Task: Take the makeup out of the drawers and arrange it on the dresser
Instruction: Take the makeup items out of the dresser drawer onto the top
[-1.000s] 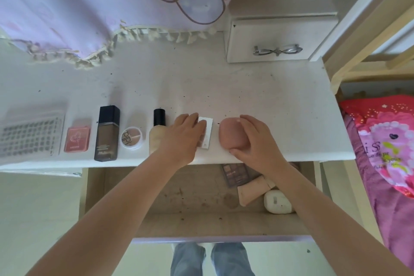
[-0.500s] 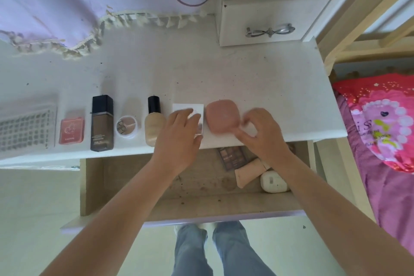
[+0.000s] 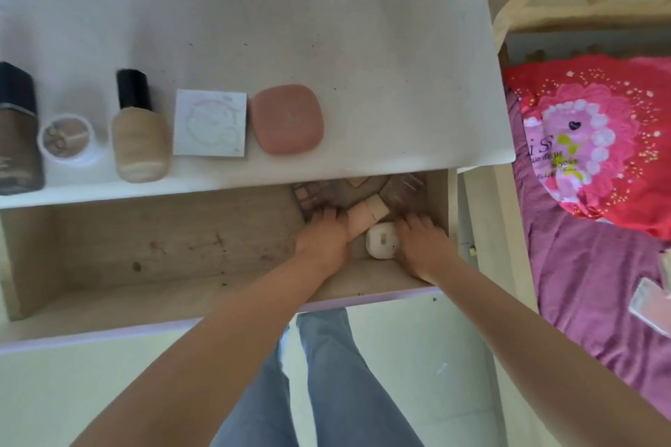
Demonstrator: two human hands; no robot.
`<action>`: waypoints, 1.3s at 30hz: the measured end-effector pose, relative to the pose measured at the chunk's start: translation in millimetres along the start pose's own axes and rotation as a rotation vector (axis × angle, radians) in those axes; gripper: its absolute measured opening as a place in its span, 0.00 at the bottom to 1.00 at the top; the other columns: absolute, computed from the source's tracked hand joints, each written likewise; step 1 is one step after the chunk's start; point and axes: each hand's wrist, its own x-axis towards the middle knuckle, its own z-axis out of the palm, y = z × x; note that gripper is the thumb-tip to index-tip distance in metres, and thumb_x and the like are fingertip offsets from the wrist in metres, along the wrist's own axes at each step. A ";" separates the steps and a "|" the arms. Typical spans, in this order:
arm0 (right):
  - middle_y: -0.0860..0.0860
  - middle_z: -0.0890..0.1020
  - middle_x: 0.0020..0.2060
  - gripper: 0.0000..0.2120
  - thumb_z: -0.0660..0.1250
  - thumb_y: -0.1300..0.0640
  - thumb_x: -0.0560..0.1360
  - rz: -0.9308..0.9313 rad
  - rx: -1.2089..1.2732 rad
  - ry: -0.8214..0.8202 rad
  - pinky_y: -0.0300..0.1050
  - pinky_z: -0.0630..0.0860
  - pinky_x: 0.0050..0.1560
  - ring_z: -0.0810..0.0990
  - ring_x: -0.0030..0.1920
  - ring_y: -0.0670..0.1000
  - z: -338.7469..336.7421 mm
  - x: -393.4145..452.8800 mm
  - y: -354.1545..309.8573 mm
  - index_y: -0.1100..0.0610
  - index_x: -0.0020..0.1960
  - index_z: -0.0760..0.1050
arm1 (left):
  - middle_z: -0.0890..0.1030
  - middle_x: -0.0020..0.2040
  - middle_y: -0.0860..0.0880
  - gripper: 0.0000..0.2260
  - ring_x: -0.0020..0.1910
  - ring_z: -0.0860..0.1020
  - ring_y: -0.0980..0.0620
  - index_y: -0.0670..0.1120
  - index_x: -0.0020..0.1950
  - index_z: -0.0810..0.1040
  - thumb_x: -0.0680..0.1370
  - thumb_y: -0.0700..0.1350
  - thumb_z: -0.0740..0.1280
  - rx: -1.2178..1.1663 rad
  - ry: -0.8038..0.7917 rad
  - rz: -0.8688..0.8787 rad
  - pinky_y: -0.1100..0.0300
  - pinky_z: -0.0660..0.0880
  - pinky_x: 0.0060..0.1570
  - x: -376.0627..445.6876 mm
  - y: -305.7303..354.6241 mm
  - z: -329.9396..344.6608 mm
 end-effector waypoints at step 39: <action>0.50 0.74 0.49 0.20 0.68 0.56 0.72 -0.172 0.778 0.303 0.40 0.66 0.53 0.73 0.50 0.50 -183.2 31.9 42.6 0.55 0.63 0.72 | 0.70 0.63 0.42 0.21 0.57 0.74 0.43 0.43 0.71 0.61 0.79 0.38 0.59 -0.526 0.527 -0.182 0.57 0.70 0.51 -31.1 40.8 -126.5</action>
